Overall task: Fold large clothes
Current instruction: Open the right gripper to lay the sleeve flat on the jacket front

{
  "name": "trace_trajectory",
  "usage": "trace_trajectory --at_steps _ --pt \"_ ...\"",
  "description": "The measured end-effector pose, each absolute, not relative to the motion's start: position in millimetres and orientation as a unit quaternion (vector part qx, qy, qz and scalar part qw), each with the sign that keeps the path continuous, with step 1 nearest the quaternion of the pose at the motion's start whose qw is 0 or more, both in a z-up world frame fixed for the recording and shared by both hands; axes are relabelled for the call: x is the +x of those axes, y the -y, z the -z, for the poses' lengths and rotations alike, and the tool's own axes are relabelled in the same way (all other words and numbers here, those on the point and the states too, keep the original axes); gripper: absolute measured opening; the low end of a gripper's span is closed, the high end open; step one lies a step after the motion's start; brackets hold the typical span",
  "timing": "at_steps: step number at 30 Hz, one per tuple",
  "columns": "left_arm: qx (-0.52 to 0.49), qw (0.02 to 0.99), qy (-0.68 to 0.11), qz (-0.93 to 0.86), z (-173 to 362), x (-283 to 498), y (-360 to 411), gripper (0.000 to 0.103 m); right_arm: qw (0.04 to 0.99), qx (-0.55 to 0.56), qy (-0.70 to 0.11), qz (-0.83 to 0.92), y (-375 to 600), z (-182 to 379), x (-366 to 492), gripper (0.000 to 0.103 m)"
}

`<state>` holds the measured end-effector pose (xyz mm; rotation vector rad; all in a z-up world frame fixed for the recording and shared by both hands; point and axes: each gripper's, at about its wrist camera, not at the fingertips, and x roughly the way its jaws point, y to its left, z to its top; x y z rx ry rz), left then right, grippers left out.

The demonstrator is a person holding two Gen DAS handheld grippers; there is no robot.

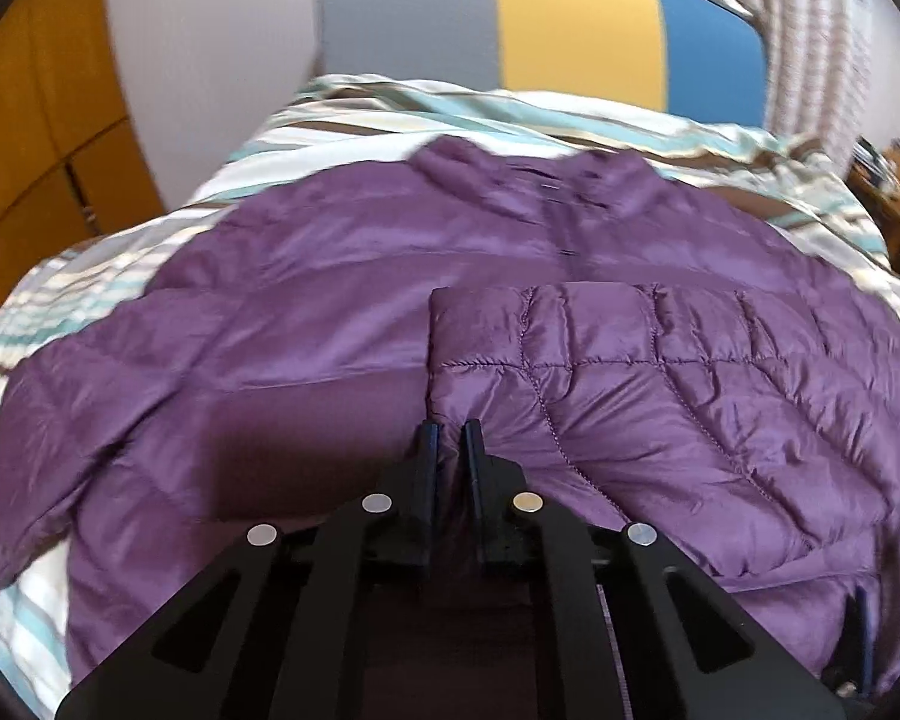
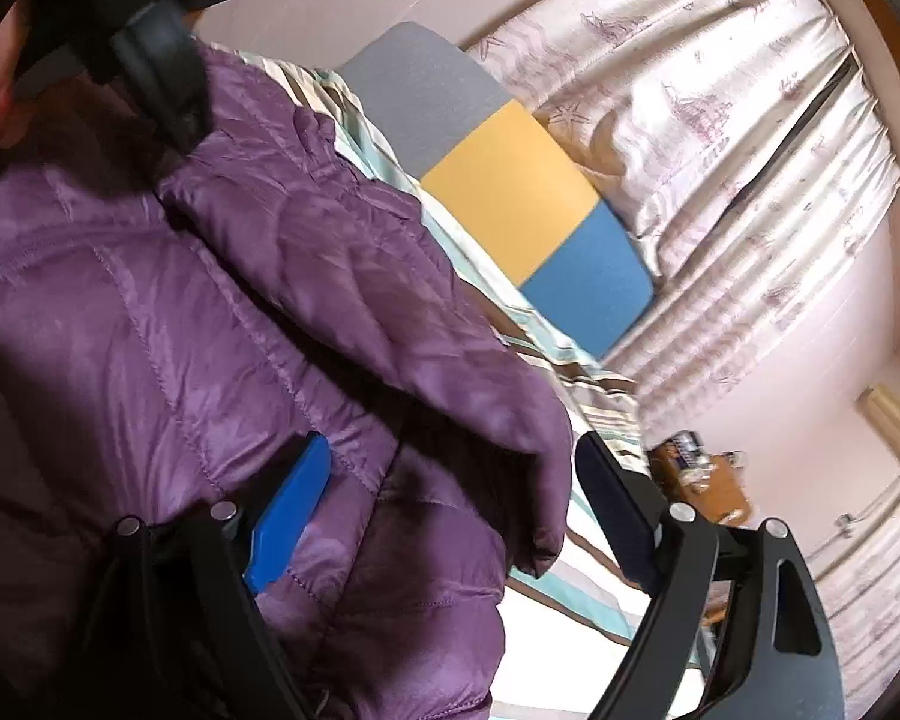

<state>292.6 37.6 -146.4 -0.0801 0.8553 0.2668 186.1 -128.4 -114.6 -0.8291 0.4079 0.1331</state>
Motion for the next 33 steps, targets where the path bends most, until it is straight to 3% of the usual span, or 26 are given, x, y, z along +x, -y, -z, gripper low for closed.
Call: trace_trajectory --at_steps 4,7,10,13,15,20,23,29,31,33 --pt "-0.079 0.901 -0.407 -0.130 146.6 283.3 -64.6 0.009 0.913 -0.323 -0.228 -0.100 146.1 90.3 185.9 0.083" --pt "-0.088 0.901 -0.406 -0.124 148.7 282.6 -66.8 0.009 0.934 -0.204 -0.271 -0.114 172.3 63.1 210.0 0.076" --pt "-0.080 0.902 -0.405 -0.126 150.0 283.2 -61.6 0.009 0.936 -0.053 -0.333 -0.098 205.6 51.4 257.0 0.065" --pt "-0.089 0.904 -0.401 -0.122 151.9 281.2 -63.3 0.009 0.920 0.051 -0.383 -0.061 231.1 63.3 291.4 0.049" --pt "-0.095 0.904 -0.399 -0.120 153.1 279.8 -64.6 0.009 0.916 0.074 -0.391 -0.054 235.2 72.4 298.9 0.043" --pt "-0.087 0.904 -0.400 -0.123 155.3 281.7 -62.1 0.010 0.914 0.034 -0.402 -0.036 221.5 83.5 330.3 0.040" --pt "-0.082 0.904 -0.402 -0.124 156.0 282.5 -60.4 0.010 0.899 0.058 -0.432 -0.038 229.7 115.4 338.5 0.040" --pt "-0.072 0.903 -0.404 -0.129 155.3 284.9 -58.7 0.012 0.904 0.041 -0.424 -0.034 222.4 120.3 335.6 0.042" --pt "-0.070 0.901 -0.407 -0.132 152.0 284.2 -58.4 0.019 0.905 0.035 -0.422 -0.031 220.3 120.3 334.5 0.042" --pt "-0.071 0.900 -0.405 -0.145 140.8 278.0 -58.0 0.044 0.906 0.029 -0.421 -0.028 218.9 119.3 332.6 0.042"
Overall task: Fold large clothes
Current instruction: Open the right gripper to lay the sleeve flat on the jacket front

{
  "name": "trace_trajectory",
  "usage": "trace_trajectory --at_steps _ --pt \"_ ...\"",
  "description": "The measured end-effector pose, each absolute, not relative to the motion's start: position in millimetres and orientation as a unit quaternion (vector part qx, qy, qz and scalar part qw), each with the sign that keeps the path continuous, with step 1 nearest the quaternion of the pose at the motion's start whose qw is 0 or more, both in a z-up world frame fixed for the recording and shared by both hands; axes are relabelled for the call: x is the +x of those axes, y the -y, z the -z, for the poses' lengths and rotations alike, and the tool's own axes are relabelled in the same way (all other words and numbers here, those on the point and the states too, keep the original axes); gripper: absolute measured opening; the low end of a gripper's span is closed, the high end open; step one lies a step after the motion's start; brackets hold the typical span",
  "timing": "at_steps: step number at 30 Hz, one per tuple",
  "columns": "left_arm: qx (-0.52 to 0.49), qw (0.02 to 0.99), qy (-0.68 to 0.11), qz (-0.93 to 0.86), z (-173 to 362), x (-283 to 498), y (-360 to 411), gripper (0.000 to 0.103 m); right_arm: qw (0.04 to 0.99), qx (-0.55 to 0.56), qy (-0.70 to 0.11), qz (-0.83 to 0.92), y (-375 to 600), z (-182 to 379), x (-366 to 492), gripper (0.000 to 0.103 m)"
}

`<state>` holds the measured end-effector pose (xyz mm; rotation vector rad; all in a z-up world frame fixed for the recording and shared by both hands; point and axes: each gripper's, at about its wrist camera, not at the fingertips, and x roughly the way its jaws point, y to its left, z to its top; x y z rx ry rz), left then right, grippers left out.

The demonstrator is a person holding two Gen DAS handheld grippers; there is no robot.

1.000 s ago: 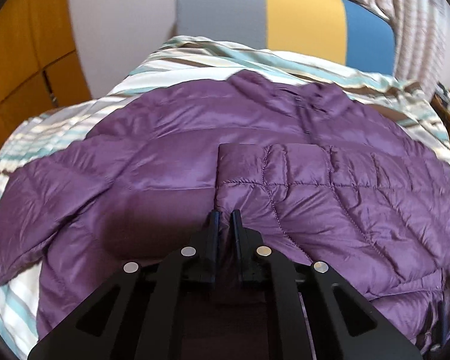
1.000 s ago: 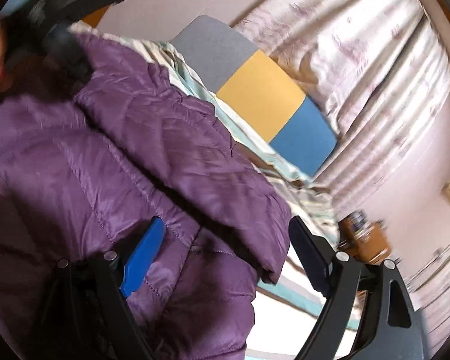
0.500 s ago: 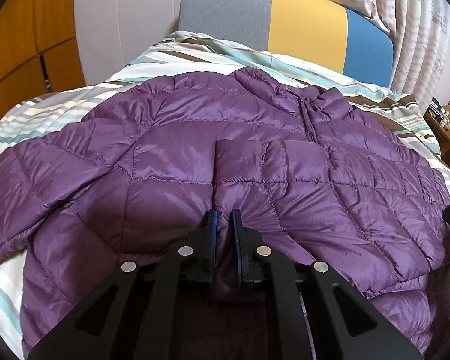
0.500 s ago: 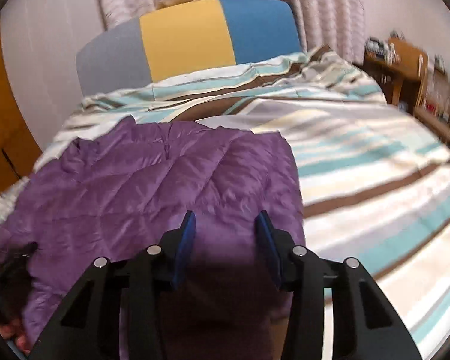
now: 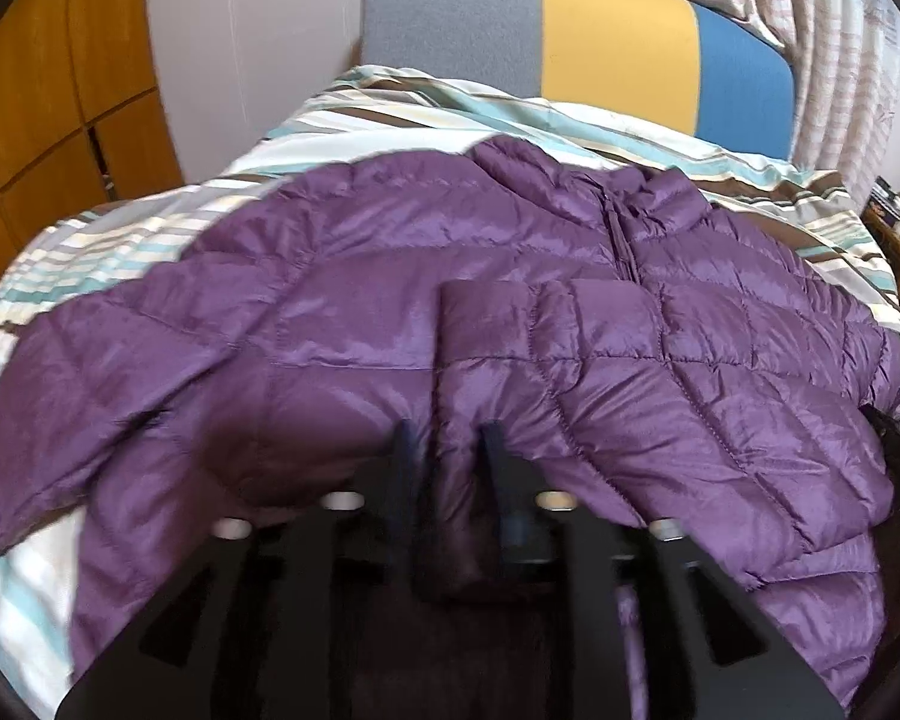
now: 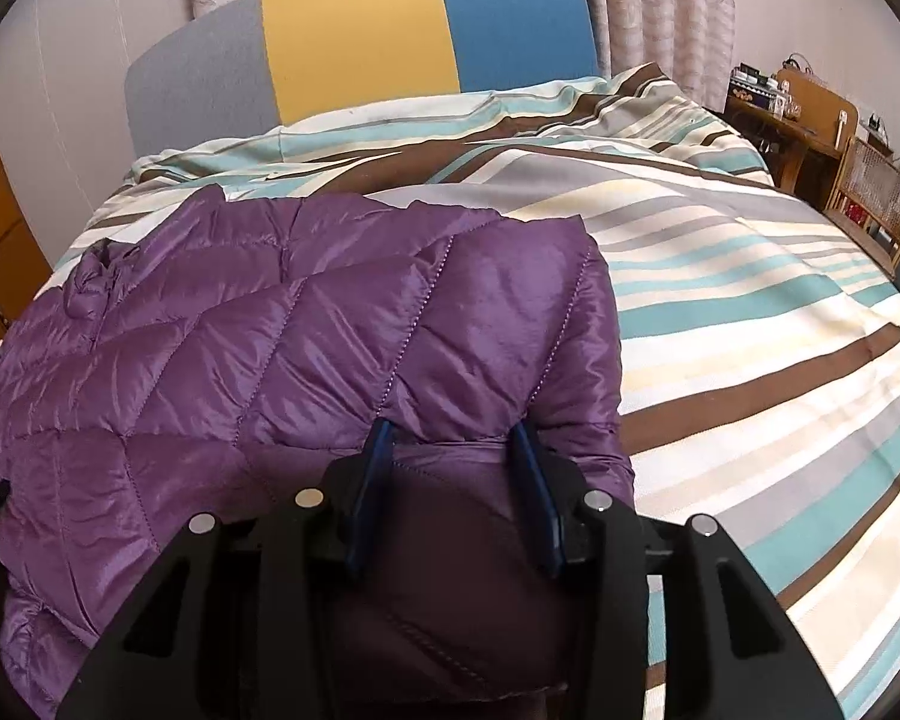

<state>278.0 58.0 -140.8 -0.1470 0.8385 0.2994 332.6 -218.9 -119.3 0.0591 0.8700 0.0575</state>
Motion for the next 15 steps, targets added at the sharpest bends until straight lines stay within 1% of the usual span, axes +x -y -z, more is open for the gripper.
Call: trace_trajectory --at_steps 1,2,4,5,7,10,12,13,14,15 --pt "-0.083 0.908 -0.385 -0.142 129.6 270.3 -57.1 0.069 0.906 0.027 -0.421 -0.027 218.7 119.6 332.1 0.042" --pt "-0.092 0.917 -0.363 -0.137 120.0 263.7 -55.1 0.078 0.907 0.027 -0.420 -0.027 218.5 119.6 331.5 0.042" --pt "-0.093 0.932 -0.326 -0.128 99.8 256.5 -44.7 0.078 0.906 0.028 -0.420 -0.028 219.4 120.4 331.1 0.042" --pt "-0.087 0.935 -0.321 -0.120 93.3 258.6 -37.2 0.078 0.907 0.029 -0.420 -0.029 219.9 120.4 330.7 0.042" --pt "-0.078 0.936 -0.330 -0.097 88.4 270.0 -21.6 0.078 0.907 0.029 -0.420 -0.029 219.5 120.3 331.1 0.043" --pt "-0.061 0.931 -0.354 -0.073 98.1 293.4 -0.6 0.078 0.907 0.030 -0.420 -0.029 219.3 120.0 331.3 0.043" --pt "-0.035 0.923 -0.376 -0.071 110.6 310.3 8.9 0.071 0.907 0.031 -0.420 -0.030 219.5 118.9 329.9 0.044" --pt "-0.021 0.917 -0.392 -0.073 120.8 319.3 12.2 0.062 0.907 0.032 -0.419 -0.031 219.6 118.4 329.4 0.044" --pt "-0.003 0.906 -0.415 -0.084 134.4 329.7 12.4 0.058 0.907 0.033 -0.419 -0.032 219.5 118.2 329.1 0.044" --pt "0.002 0.899 -0.429 -0.088 145.3 336.3 9.7 0.058 0.907 0.034 -0.419 -0.033 219.6 118.0 328.8 0.045"
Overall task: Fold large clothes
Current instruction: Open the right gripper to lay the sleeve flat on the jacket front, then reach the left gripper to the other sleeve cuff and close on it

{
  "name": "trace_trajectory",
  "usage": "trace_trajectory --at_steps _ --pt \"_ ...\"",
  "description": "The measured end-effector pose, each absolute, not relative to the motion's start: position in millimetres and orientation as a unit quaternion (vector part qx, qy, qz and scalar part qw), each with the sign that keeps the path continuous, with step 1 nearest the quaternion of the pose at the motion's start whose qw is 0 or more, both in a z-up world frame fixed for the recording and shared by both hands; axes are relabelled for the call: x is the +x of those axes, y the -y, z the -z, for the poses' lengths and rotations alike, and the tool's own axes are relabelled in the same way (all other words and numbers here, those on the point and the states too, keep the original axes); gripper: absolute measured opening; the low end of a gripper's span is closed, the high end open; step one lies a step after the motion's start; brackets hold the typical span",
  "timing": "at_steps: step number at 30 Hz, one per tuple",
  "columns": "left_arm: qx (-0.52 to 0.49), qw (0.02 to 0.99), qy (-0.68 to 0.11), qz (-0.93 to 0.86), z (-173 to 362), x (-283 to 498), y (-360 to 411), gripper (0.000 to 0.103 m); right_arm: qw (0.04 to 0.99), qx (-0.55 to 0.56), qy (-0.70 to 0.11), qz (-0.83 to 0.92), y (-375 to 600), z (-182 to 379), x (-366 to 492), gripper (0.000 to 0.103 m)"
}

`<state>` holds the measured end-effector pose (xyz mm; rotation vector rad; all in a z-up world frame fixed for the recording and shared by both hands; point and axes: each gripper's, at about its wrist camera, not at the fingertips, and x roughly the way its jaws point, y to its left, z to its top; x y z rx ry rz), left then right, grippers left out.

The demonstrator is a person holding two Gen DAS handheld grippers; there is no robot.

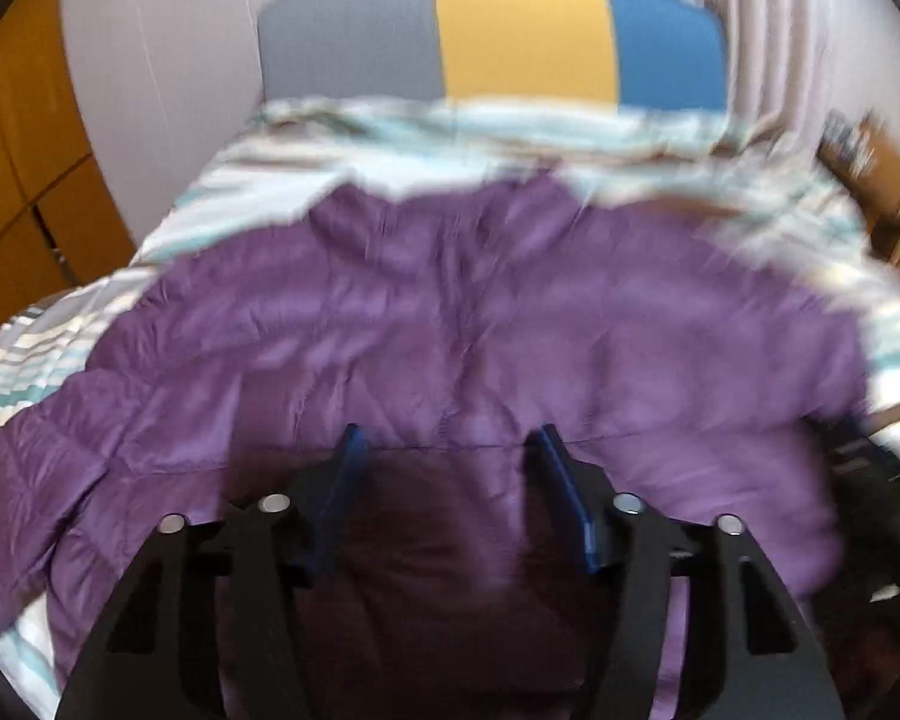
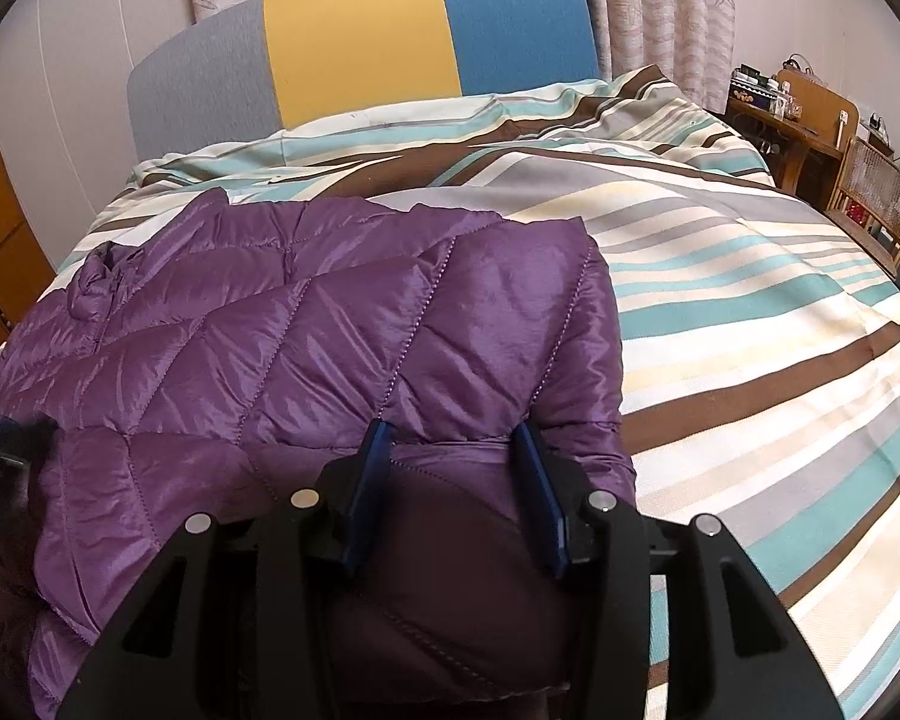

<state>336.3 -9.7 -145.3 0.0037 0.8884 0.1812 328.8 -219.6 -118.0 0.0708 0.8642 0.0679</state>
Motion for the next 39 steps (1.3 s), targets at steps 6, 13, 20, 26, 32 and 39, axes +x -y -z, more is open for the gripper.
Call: trace_trajectory --at_steps 6,13,20,26,32,39 --pt "0.002 0.905 -0.417 -0.085 162.9 335.1 6.0 0.058 0.908 0.020 -0.418 -0.029 214.0 120.0 328.7 0.047" --pt "-0.011 0.908 -0.411 -0.077 161.2 332.1 3.6 0.058 0.922 0.036 -0.384 -0.037 218.5 110.2 316.0 0.056" --pt "-0.020 0.909 -0.409 -0.073 160.7 330.1 1.0 0.058 0.912 0.076 -0.402 -0.007 236.8 114.1 316.7 0.056" --pt "-0.017 0.909 -0.409 -0.075 160.2 328.7 1.5 0.059 0.904 0.018 -0.426 0.013 218.9 122.2 331.5 0.057" --pt "-0.021 0.912 -0.404 -0.073 156.4 326.3 3.1 0.073 0.910 0.012 -0.413 0.020 219.5 121.6 326.5 0.058" --pt "-0.045 0.916 -0.390 -0.082 145.3 304.0 -6.1 0.097 0.942 -0.036 -0.333 -0.030 200.4 93.5 287.0 0.064"
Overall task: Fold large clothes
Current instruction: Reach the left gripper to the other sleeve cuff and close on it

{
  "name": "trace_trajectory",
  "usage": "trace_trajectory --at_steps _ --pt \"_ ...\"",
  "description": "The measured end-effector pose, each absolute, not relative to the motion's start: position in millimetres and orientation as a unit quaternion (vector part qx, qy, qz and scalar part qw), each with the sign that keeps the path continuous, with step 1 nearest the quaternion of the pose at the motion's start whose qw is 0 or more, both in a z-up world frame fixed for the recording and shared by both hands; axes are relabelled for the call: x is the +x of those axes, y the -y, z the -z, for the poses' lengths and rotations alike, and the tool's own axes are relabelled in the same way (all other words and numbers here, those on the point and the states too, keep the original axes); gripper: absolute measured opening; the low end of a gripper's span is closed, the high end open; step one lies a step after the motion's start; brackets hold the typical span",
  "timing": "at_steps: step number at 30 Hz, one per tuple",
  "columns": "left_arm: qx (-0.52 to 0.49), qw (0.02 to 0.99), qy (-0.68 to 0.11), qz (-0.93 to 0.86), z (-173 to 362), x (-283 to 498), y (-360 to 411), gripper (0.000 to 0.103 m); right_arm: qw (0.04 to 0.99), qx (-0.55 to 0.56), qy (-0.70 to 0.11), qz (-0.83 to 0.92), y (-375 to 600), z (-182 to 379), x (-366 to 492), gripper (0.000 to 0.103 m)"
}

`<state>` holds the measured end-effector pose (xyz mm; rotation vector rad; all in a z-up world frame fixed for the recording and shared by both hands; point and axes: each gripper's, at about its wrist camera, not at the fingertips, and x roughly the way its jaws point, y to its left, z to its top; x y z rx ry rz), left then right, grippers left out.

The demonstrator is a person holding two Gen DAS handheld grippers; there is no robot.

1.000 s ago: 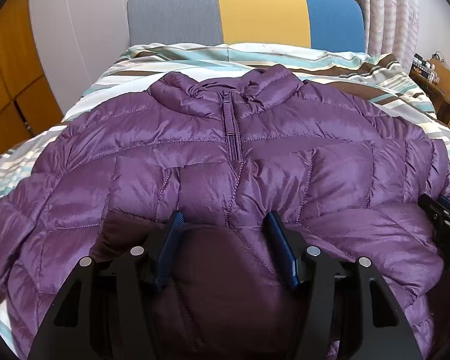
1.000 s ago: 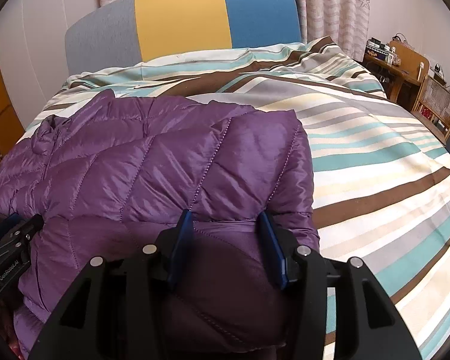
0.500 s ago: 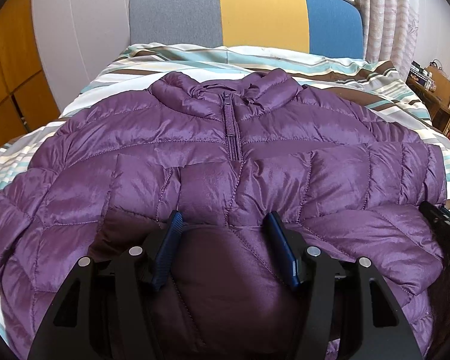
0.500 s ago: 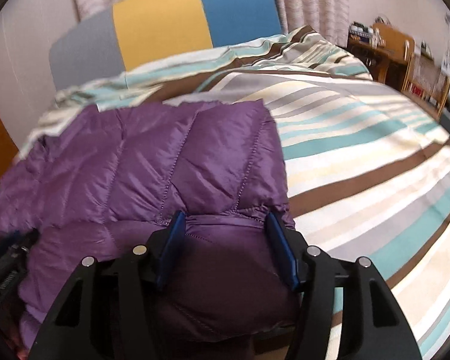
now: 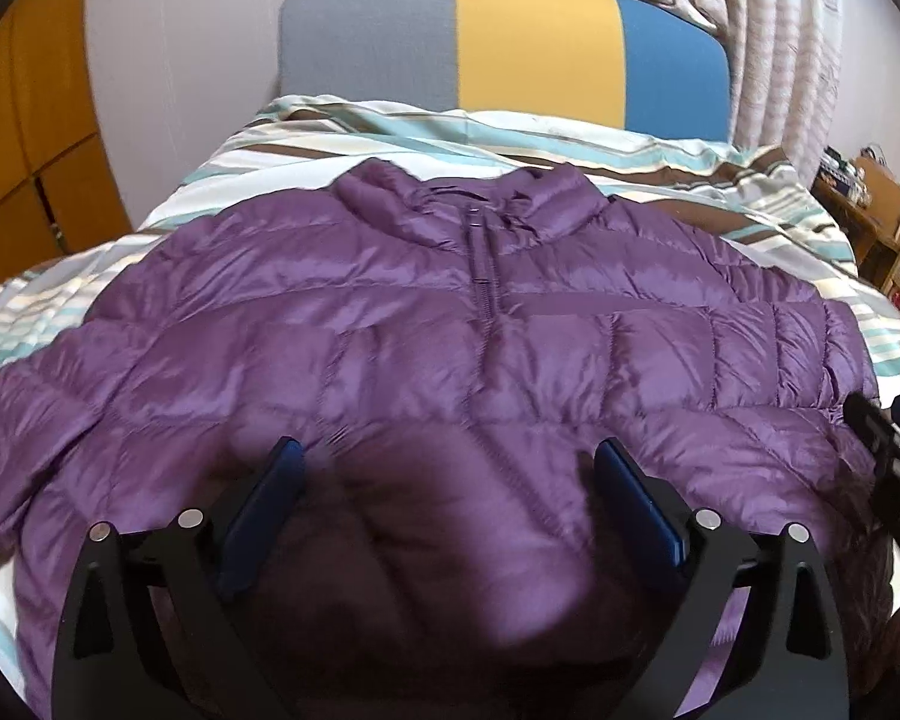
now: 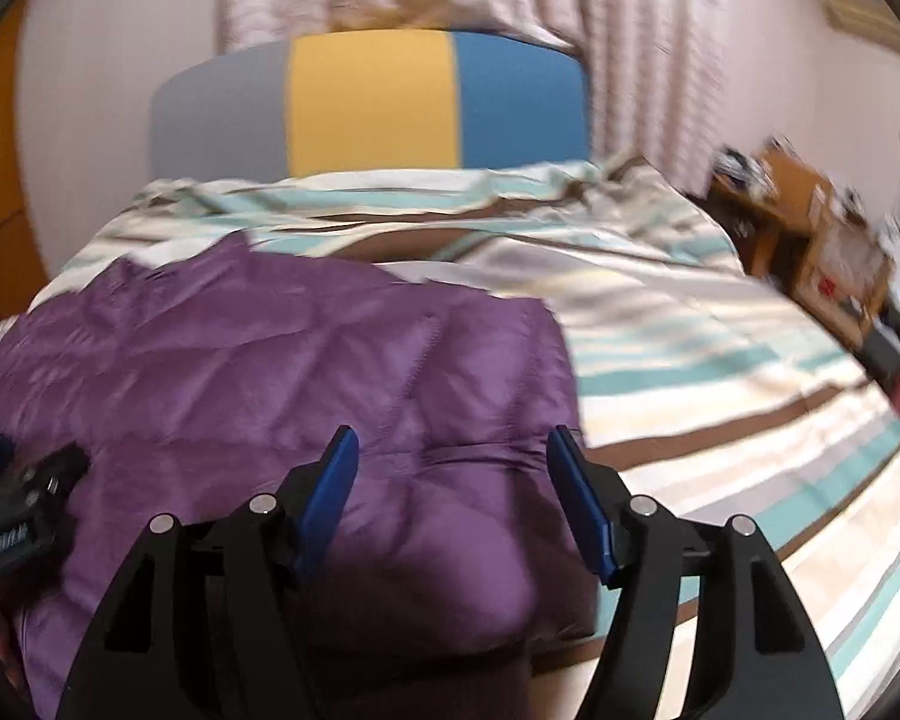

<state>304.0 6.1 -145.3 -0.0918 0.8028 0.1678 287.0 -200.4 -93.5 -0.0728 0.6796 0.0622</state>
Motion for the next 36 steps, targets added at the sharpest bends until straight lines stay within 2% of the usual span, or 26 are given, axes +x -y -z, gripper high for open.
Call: trace_trajectory --at_steps 3,8,11,15,19,23,29,36 --pt "-0.067 0.917 -0.382 -0.095 142.3 294.0 -19.1 0.097 0.936 -0.056 -0.341 -0.066 191.3 94.5 278.5 0.063" --pt "-0.049 0.896 -0.429 -0.104 158.1 309.6 -18.8 0.099 0.901 -0.070 -0.421 -0.083 181.8 117.1 298.8 0.064" --pt "-0.032 0.894 -0.432 -0.110 160.7 313.2 -14.0 0.100 0.904 -0.072 -0.413 -0.080 181.2 119.7 296.5 0.066" --pt "-0.046 0.897 -0.427 -0.103 159.5 309.5 -17.2 0.100 0.907 -0.069 -0.411 -0.069 182.8 121.5 295.2 0.074" --pt "-0.067 0.904 -0.413 -0.084 149.3 289.7 -21.9 0.100 0.907 -0.065 -0.410 -0.067 186.1 121.0 295.0 0.076" --pt "-0.059 0.922 -0.365 -0.118 123.7 265.8 -36.8 0.100 0.908 -0.067 -0.409 -0.066 186.2 120.6 294.1 0.076" --pt "-0.065 0.920 -0.353 -0.158 112.7 239.8 -88.6 0.100 0.908 -0.067 -0.409 -0.066 185.9 120.7 294.5 0.076" --pt "-0.170 0.889 -0.356 -0.234 116.7 198.9 -179.0 0.100 0.908 -0.067 -0.409 -0.066 186.1 120.8 294.2 0.076"
